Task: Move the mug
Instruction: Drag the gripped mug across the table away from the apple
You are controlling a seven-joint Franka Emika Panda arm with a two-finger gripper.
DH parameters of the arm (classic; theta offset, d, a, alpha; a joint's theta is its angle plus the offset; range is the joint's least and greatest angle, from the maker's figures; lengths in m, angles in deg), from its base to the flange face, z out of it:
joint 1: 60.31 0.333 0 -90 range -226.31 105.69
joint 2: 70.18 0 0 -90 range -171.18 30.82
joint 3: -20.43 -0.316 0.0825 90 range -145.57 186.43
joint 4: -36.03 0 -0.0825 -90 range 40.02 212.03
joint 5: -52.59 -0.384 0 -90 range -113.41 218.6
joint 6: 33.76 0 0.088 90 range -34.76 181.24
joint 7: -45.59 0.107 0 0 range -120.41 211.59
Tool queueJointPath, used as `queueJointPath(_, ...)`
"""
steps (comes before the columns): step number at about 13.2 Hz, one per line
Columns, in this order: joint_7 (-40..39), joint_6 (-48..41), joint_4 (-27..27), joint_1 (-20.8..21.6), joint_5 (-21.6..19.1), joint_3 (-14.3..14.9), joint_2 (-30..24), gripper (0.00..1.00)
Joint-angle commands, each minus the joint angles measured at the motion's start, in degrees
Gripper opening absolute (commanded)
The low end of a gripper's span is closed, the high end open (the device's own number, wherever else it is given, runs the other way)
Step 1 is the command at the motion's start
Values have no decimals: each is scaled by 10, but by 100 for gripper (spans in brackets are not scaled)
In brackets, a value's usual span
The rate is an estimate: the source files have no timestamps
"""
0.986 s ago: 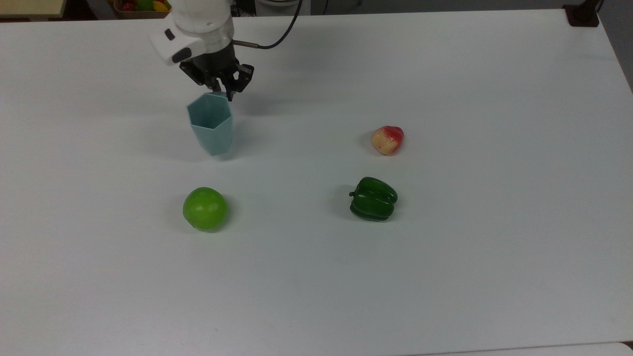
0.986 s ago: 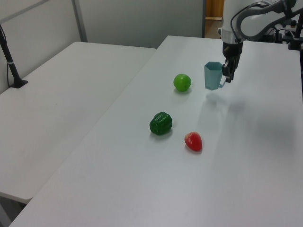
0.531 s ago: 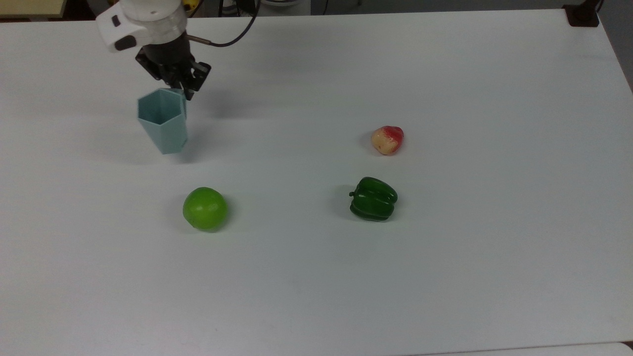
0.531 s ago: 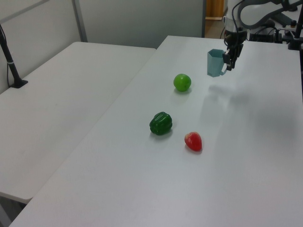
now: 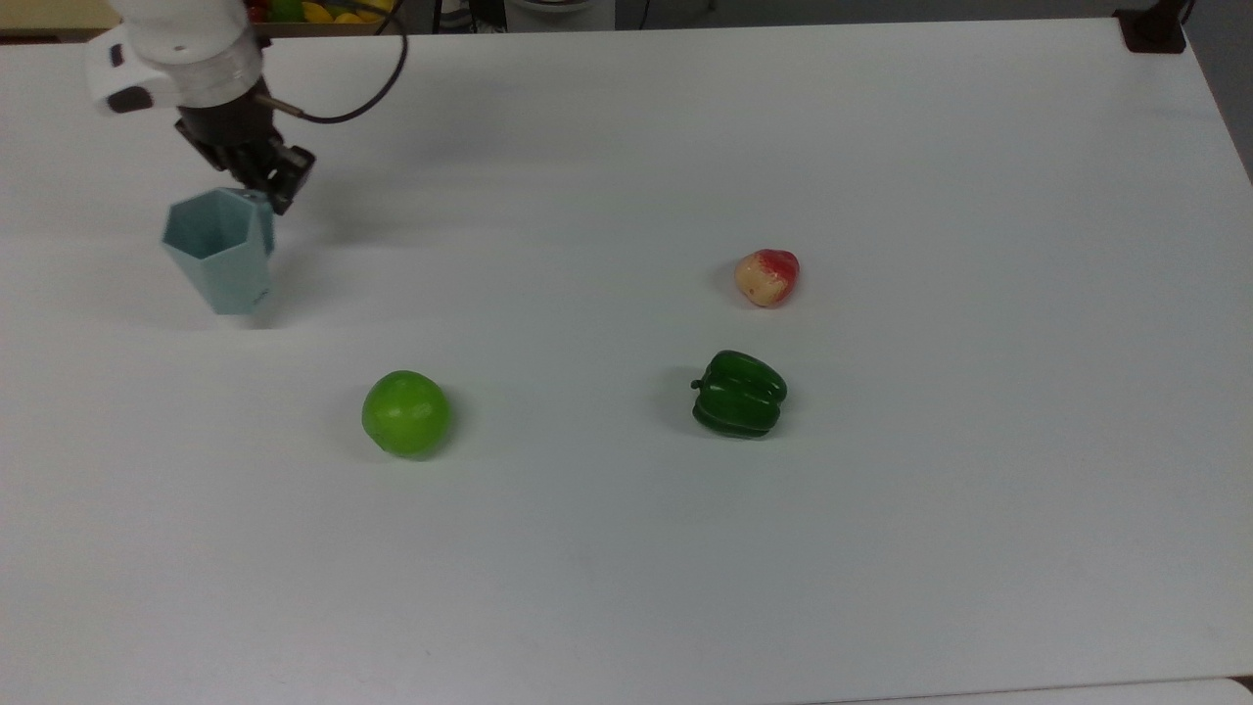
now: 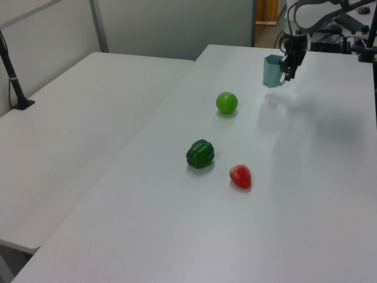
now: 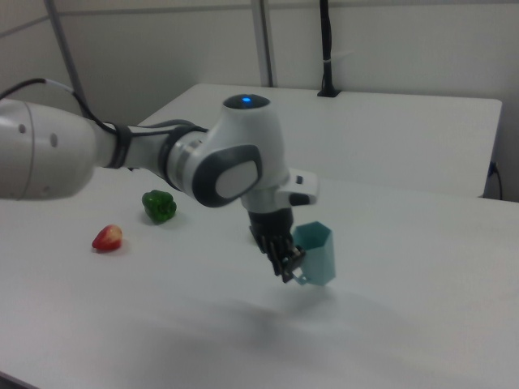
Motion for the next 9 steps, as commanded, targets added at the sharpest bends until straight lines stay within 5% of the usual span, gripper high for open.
queueJointPath(1, -22, 27, -15, -28, 11, 1, 31, 1)
queueJointPath(7, -25, 44, -16, -43, 28, 1, 63, 12)
queueJointPath(8, -25, 44, -16, -47, 28, 1, 63, 23)
queueJointPath(9, -23, 43, -16, -47, 28, 1, 62, 60)
